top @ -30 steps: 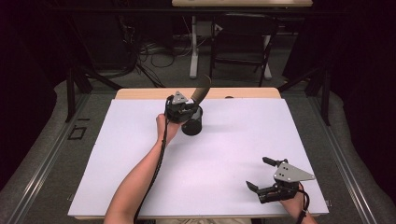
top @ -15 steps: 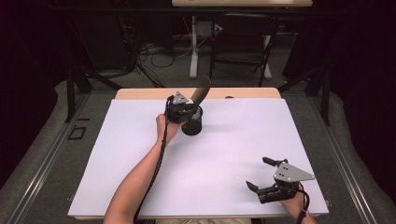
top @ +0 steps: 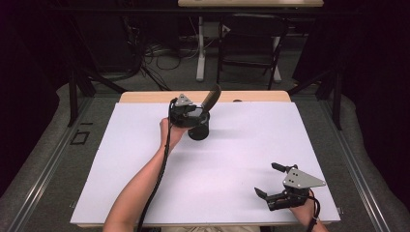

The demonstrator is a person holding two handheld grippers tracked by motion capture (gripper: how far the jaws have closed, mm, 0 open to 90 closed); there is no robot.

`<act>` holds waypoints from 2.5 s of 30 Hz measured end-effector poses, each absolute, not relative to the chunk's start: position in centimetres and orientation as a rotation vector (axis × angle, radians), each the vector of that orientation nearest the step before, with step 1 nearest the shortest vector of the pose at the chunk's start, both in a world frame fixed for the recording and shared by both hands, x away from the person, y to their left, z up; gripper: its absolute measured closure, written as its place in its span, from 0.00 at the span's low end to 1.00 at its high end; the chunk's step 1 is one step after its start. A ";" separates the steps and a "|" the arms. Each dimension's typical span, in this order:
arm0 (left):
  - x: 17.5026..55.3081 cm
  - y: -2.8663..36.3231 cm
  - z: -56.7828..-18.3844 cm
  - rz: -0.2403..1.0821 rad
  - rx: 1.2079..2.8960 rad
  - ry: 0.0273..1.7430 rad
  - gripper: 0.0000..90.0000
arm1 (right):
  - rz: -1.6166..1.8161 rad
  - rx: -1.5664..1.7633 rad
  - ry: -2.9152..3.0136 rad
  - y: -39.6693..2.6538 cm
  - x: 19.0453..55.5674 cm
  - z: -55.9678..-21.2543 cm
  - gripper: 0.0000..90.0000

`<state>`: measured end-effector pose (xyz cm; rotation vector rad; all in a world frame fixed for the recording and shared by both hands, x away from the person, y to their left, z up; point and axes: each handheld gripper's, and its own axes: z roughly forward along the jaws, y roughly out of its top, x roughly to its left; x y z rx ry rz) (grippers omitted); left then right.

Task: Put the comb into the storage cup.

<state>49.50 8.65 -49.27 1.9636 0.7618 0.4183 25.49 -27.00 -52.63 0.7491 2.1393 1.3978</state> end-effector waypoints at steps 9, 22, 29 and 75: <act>48.5 8.9 -47.8 0.372 1.989 0.721 0.22 | 1.395 0.755 2.142 -26.9 25.4 -52.6 0.00; 47.0 9.6 -46.9 0.357 2.038 0.717 0.07 | 1.396 0.756 2.147 -26.9 25.5 -52.6 0.00; 45.8 10.0 -46.7 0.367 2.084 0.697 0.01 | 1.395 0.755 2.146 -26.9 25.5 -52.6 0.00; 38.5 15.1 -47.3 0.454 2.155 0.731 0.00 | 1.394 0.765 2.144 -27.0 25.3 -52.6 0.00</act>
